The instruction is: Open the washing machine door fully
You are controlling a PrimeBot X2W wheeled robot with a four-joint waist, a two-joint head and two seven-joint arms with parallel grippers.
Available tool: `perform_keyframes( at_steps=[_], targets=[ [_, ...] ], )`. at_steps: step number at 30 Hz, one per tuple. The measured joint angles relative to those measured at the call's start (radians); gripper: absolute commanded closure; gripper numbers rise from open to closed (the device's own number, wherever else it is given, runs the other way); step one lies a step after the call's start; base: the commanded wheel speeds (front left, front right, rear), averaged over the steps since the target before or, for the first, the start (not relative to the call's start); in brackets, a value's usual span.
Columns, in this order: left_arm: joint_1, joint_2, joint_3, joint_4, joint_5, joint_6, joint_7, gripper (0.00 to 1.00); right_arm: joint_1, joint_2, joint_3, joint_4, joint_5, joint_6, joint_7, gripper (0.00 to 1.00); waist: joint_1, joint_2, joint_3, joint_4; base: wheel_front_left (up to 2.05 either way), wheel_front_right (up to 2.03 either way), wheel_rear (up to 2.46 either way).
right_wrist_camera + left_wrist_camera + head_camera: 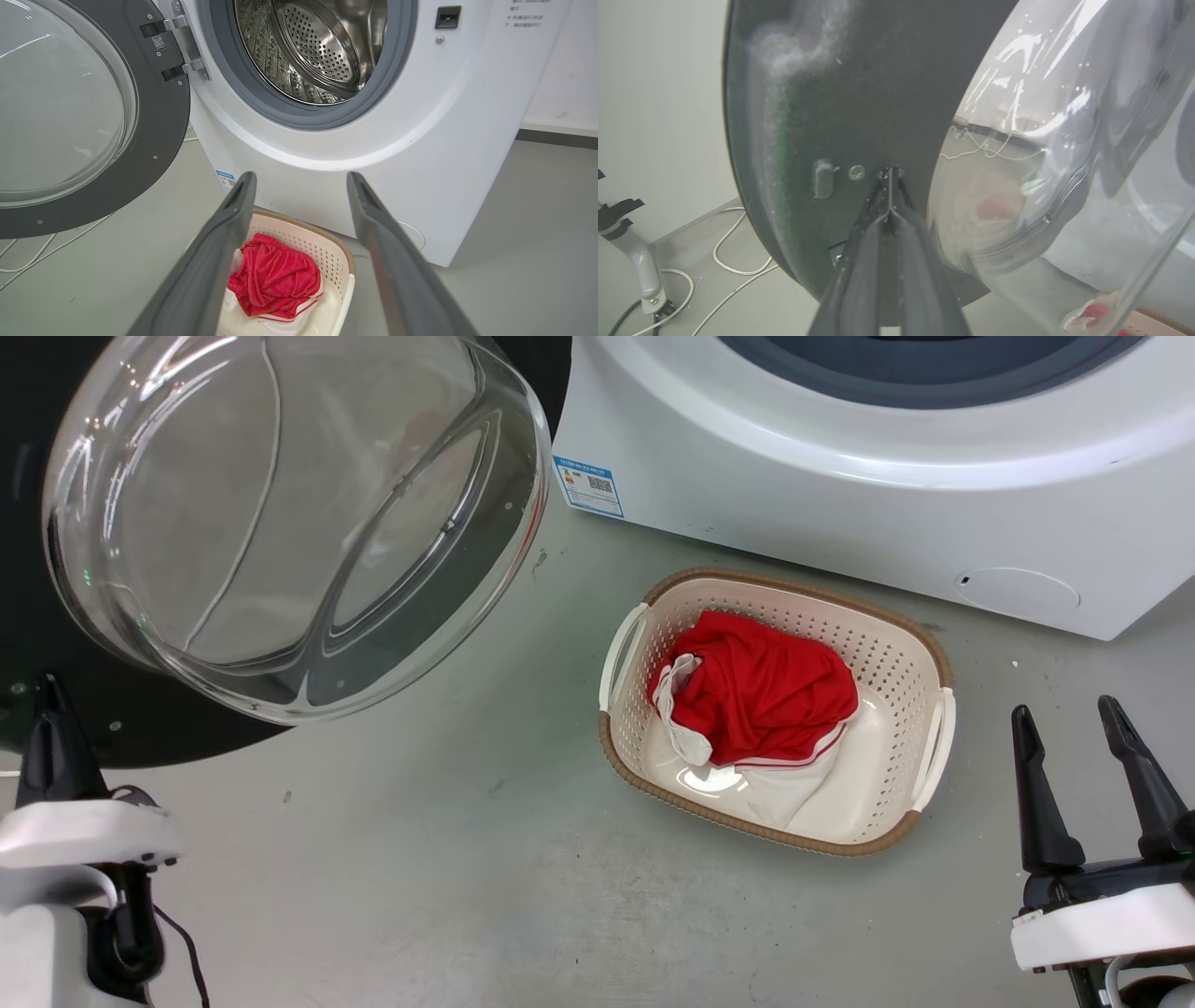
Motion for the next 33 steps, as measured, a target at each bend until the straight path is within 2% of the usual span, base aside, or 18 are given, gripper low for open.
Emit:
perform_keyframes(
  at_steps=[8, 14, 18, 26, 33],
  targets=[
    [-0.089, 0.032, 0.036, 0.117, 0.011, -0.041, 0.000, 1.00, -0.006, -0.015, 0.002, -0.001, 0.003, 0.000, 0.002, 0.00, -0.0001, 0.0000, 0.009, -0.002, 0.00, 0.00, 0.00],
    [-0.118, 0.053, 0.031, 0.172, 0.049, -0.048, 0.000, 1.00, -0.006, -0.017, 0.004, 0.001, 0.002, 0.000, 0.002, 0.00, -0.0001, 0.0000, 0.005, -0.004, 0.00, 0.00, 0.00],
    [-0.106, 0.050, 0.048, 0.159, 0.067, -0.041, 0.000, 1.00, -0.006, -0.020, 0.011, 0.013, -0.011, 0.000, -0.001, 0.00, 0.0000, 0.0000, -0.007, -0.011, 0.00, 0.00, 0.00],
    [0.055, -0.026, 0.087, -0.001, 0.140, -0.006, 0.000, 1.00, -0.006, 0.020, 0.026, 0.060, -0.011, 0.000, -0.031, 0.00, -0.0001, 0.0000, -0.062, -0.030, 0.00, 0.00, 0.00],
    [0.180, -0.102, 0.062, -0.167, 0.200, -0.007, 0.000, 1.00, -0.006, 0.043, 0.031, 0.092, -0.011, 0.000, -0.045, 0.00, -0.0001, 0.0000, -0.121, -0.048, 0.00, 0.00, 0.00]
  ],
)
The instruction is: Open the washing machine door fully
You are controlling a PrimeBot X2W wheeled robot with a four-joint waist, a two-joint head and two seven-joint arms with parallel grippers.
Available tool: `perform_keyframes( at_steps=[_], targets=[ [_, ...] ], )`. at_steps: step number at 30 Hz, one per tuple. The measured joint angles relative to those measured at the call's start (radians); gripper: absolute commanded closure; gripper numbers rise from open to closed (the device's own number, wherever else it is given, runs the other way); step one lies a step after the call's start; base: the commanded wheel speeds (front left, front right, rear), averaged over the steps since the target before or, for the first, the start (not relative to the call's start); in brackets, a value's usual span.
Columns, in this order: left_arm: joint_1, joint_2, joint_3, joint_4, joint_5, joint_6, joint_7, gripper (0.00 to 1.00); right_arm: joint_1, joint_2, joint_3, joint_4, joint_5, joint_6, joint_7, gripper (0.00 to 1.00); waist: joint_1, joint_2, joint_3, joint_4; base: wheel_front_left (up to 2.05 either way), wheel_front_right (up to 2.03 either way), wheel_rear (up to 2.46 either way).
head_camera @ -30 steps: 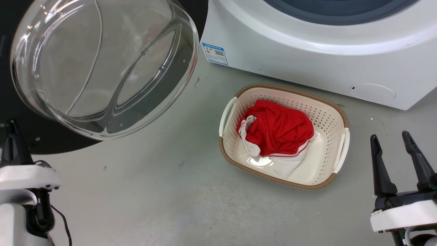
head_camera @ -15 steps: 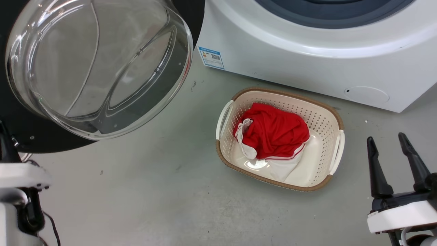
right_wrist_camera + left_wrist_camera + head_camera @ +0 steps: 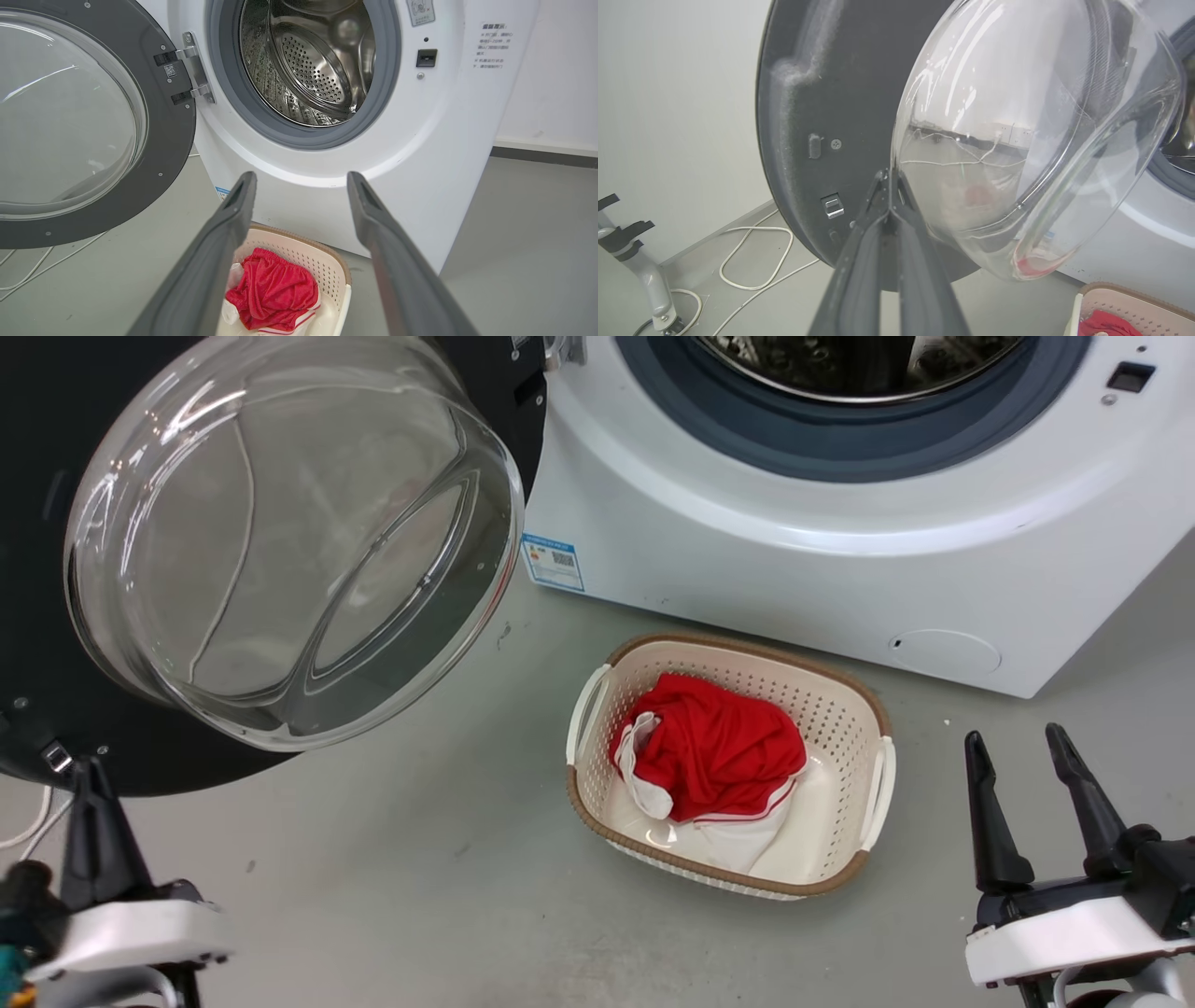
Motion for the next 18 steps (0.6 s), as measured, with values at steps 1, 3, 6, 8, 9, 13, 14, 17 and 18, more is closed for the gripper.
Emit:
perform_keyframes(
  at_steps=[1, 3, 6, 8, 9, 13, 14, 17, 18],
  targets=[
    [0.013, -0.009, -0.009, -0.019, 0.011, 0.000, 0.000, 1.00, 0.000, 0.004, 0.001, 0.005, 0.000, 0.000, -0.003, 0.00, 0.0000, 0.0000, -0.007, -0.004, 0.00, 0.00, 0.00],
    [0.037, -0.032, -0.039, -0.057, 0.030, -0.003, 0.000, 1.00, 0.000, 0.012, 0.002, 0.012, 0.000, 0.000, -0.008, 0.00, 0.0000, 0.0000, -0.020, -0.014, 0.00, 0.00, 0.00],
    [0.052, -0.059, -0.090, -0.097, 0.057, -0.012, 0.000, 1.00, 0.000, 0.021, 0.002, 0.022, -0.003, 0.000, -0.013, 0.00, 0.0000, 0.0000, -0.034, -0.034, 0.00, 0.00, 0.00],
    [0.057, -0.070, -0.123, -0.112, 0.069, -0.022, 0.000, 1.00, 0.000, 0.024, 0.003, 0.030, -0.005, 0.000, -0.017, 0.00, 0.0000, 0.0000, -0.041, -0.052, 0.00, 0.00, 0.00],
    [0.058, -0.078, -0.138, -0.116, 0.074, -0.025, 0.000, 1.00, -0.001, 0.026, 0.004, 0.033, -0.007, 0.000, -0.018, 0.00, 0.0000, 0.0000, -0.043, -0.062, 0.00, 0.00, 0.00],
    [0.047, -0.096, -0.195, -0.131, 0.096, -0.036, 0.000, 1.00, -0.006, 0.033, 0.001, 0.044, -0.008, 0.000, -0.027, 0.00, 0.0000, 0.0000, -0.051, -0.110, 0.00, 0.00, 0.00],
    [0.039, -0.099, -0.209, -0.131, 0.100, -0.042, 0.000, 1.00, -0.009, 0.035, -0.002, 0.048, -0.008, 0.000, -0.030, 0.00, 0.0000, 0.0000, -0.052, -0.125, 0.00, 0.00, 0.00],
    [0.018, -0.107, -0.252, -0.125, 0.116, -0.055, 0.000, 1.00, -0.023, 0.040, 0.000, 0.057, -0.012, 0.000, -0.034, 0.00, 0.0000, 0.0000, -0.057, -0.172, 0.00, 0.00, 0.00],
    [0.008, -0.109, -0.262, -0.123, 0.122, -0.059, 0.000, 1.00, -0.024, 0.042, 0.001, 0.059, -0.015, 0.000, -0.035, 0.00, 0.0000, 0.0001, -0.059, -0.189, 0.00, 0.00, 0.00]
  ],
)
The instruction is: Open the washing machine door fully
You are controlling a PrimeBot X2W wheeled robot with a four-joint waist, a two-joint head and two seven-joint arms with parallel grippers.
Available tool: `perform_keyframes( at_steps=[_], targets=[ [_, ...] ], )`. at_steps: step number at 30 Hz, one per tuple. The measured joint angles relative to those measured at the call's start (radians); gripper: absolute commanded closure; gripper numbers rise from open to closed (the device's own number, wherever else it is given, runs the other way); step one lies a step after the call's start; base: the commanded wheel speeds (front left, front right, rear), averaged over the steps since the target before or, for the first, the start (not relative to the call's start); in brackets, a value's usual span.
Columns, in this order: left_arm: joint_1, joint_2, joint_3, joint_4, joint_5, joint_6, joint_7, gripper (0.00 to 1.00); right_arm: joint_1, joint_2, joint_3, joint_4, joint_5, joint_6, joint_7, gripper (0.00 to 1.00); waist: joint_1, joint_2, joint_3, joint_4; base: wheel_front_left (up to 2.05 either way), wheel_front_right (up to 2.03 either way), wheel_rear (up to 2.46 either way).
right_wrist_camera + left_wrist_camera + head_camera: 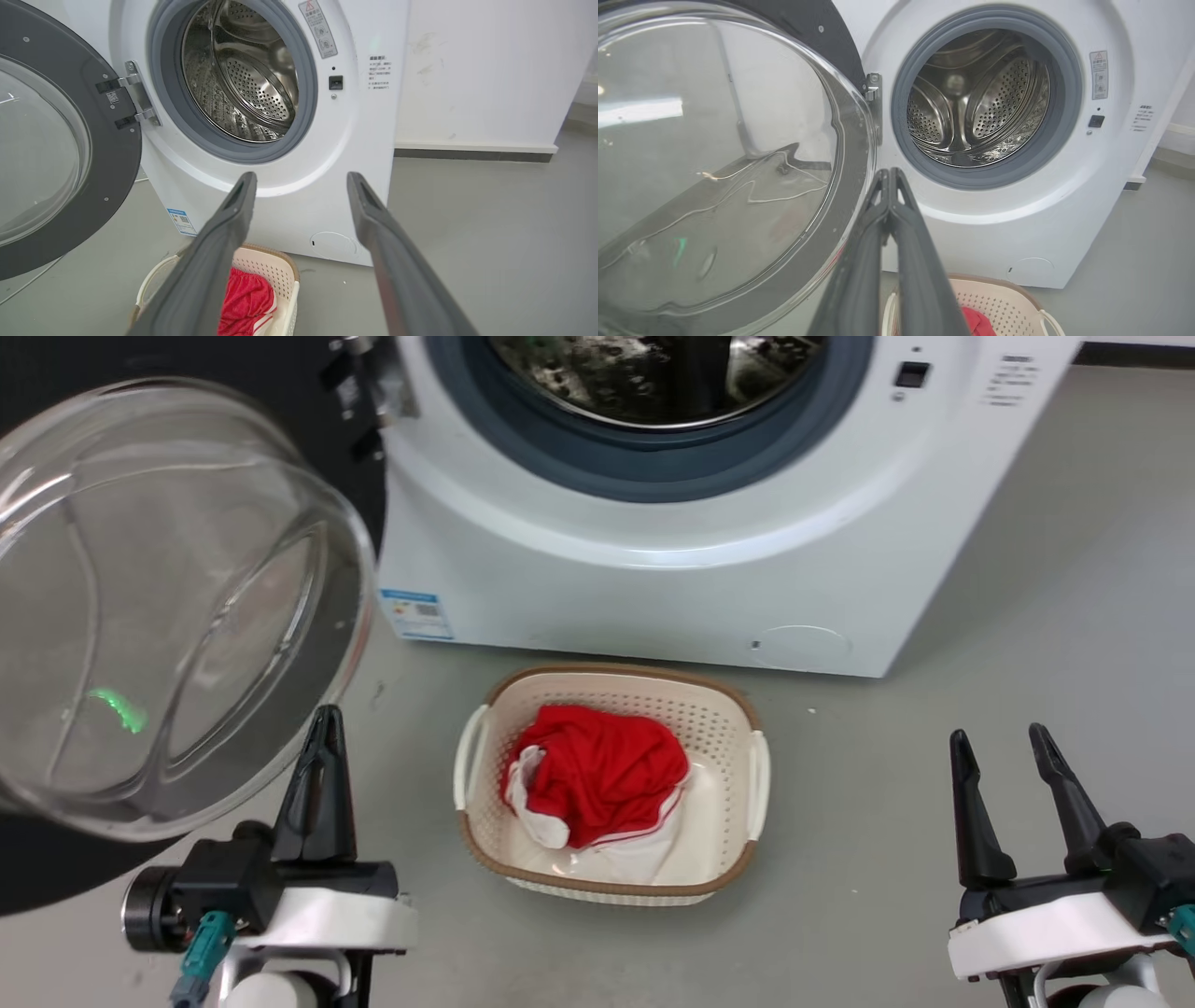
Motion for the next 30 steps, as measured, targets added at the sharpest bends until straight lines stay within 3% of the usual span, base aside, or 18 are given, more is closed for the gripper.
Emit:
perform_keyframes(
  at_steps=[7, 8, 10, 11, 13, 14, 30],
  targets=[
    [-0.054, -0.004, -0.031, 0.042, 0.028, 0.006, 0.000, 1.00, -0.005, 0.005, -0.003, 0.016, -0.004, 0.000, -0.008, 0.00, 0.0000, 0.0000, -0.018, -0.113, 0.00, 0.00, 0.00],
    [-0.057, -0.004, -0.032, 0.048, 0.028, 0.007, 0.000, 0.96, -0.008, 0.005, -0.001, 0.018, -0.004, 0.000, -0.008, 0.00, 0.0000, 0.0000, -0.020, -0.127, 0.00, 0.00, 0.00],
    [-0.060, -0.005, -0.031, 0.057, 0.031, 0.012, 0.000, 0.61, -0.012, 0.005, 0.007, 0.021, -0.004, 0.000, -0.008, 0.00, 0.0000, -0.0001, -0.026, -0.152, 0.00, 0.00, 0.00],
    [-0.059, -0.006, -0.030, 0.059, 0.031, 0.016, 0.000, 0.52, -0.012, 0.006, 0.012, 0.023, -0.004, 0.000, -0.008, 0.00, 0.0000, 0.0000, -0.029, -0.162, 0.00, 0.00, 0.00],
    [-0.058, -0.007, -0.028, 0.058, 0.031, 0.018, 0.000, 0.08, -0.012, 0.007, 0.016, 0.025, -0.005, 0.000, -0.011, 0.00, 0.0000, 0.0000, -0.034, -0.178, 0.00, 0.00, 0.00],
    [-0.056, -0.008, -0.028, 0.059, 0.031, 0.020, 0.000, 0.00, -0.012, 0.007, 0.016, 0.025, -0.007, 0.000, -0.012, 0.00, 0.0000, 0.0000, -0.036, -0.184, 0.00, 0.00, 0.00],
    [-0.001, -0.011, -0.012, 0.063, 0.044, 0.034, 0.000, 0.00, -0.003, 0.014, 0.017, 0.035, -0.014, 0.000, -0.017, 0.00, 0.0000, 0.0000, -0.062, -0.186, 0.00, 0.00, 0.00]
  ],
)
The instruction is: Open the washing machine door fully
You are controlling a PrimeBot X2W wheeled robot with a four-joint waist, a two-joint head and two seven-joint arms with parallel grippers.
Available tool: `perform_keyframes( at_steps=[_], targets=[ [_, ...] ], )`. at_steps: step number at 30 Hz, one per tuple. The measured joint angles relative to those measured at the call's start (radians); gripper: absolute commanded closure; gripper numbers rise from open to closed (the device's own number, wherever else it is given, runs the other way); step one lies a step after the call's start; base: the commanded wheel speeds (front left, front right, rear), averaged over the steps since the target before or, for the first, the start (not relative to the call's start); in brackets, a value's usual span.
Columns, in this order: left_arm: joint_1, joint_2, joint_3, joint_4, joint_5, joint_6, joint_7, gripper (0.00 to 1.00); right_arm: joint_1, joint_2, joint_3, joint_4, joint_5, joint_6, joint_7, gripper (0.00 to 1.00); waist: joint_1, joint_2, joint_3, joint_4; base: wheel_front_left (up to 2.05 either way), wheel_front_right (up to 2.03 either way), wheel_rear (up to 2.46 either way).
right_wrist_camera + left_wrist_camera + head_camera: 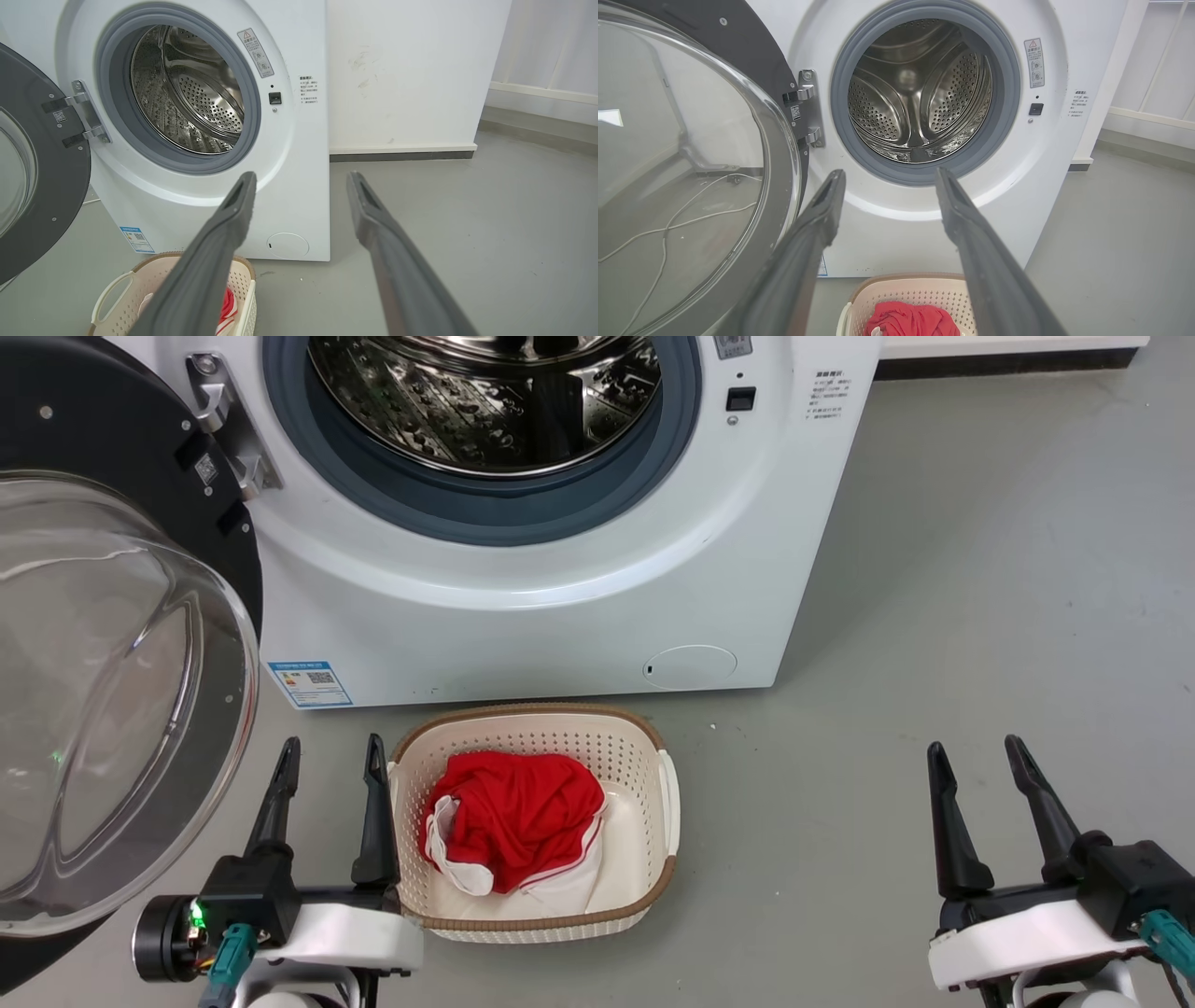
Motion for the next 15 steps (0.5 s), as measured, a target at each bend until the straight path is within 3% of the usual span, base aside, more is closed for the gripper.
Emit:
perform_keyframes(
  at_steps=[15],
  targets=[
    [0.047, -0.006, 0.000, 0.007, -0.003, -0.006, 0.000, 0.00, 0.030, 0.003, 0.004, -0.005, -0.006, 0.000, 0.010, 0.00, 0.0000, 0.0000, -0.041, 0.019, 0.00, 0.00, 0.00]
  ],
)
